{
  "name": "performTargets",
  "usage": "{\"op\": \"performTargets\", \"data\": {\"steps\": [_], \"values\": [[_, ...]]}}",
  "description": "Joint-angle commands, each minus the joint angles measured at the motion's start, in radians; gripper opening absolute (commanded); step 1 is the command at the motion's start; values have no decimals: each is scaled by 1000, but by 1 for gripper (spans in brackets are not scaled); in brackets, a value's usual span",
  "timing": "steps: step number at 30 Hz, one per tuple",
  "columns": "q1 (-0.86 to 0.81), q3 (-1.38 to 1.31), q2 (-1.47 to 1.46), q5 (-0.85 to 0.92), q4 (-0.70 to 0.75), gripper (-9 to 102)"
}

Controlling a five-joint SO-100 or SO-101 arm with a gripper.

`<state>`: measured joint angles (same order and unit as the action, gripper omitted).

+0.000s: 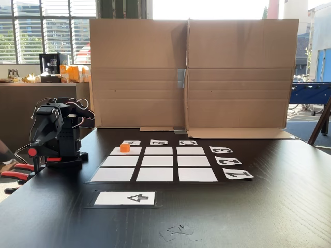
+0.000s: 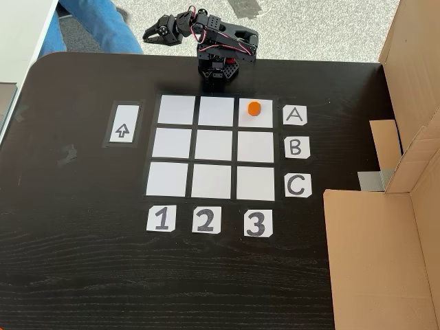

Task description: Pick up the round, orange token and place it in the grid on square A3.

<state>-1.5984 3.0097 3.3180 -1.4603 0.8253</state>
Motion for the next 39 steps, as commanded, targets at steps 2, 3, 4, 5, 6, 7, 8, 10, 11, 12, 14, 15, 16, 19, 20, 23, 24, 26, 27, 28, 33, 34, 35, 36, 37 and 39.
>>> {"op": "performTargets", "data": {"steps": [2, 3, 4, 5, 6, 7, 8, 10, 11, 12, 14, 15, 16, 19, 20, 23, 24, 26, 27, 28, 33, 34, 35, 36, 37, 39], "values": [[-20, 26, 11, -6, -64, 0], [-31, 28, 11, -11, -69, 0], [-37, 28, 11, -15, -69, 0], [-37, 28, 11, -17, -69, 0], [-37, 28, 11, -17, -69, 0], [-37, 28, 11, -17, -69, 0], [-37, 28, 11, -17, -69, 0], [-34, 28, 11, -15, -69, 0], [-34, 28, 11, -15, -69, 0], [-34, 28, 11, -15, -69, 0], [-34, 28, 11, -15, -69, 0], [-34, 28, 11, -15, -69, 0], [-34, 28, 11, -15, -69, 0], [-37, 28, 11, -17, -69, 0], [-37, 28, 11, -17, -69, 0], [-37, 28, 11, -18, -69, 0], [-37, 28, 11, -18, -69, 0], [-37, 28, 11, -18, -69, 0], [-37, 28, 11, -18, -69, 0], [-35, 28, 11, -18, -69, 0], [-32, 28, 11, -15, -69, 0], [-32, 28, 11, -15, -69, 0], [-32, 28, 11, -15, -69, 0], [-32, 28, 11, -15, -69, 0], [-32, 28, 11, -15, -69, 0], [-35, 28, 11, -17, -69, 0]]}}
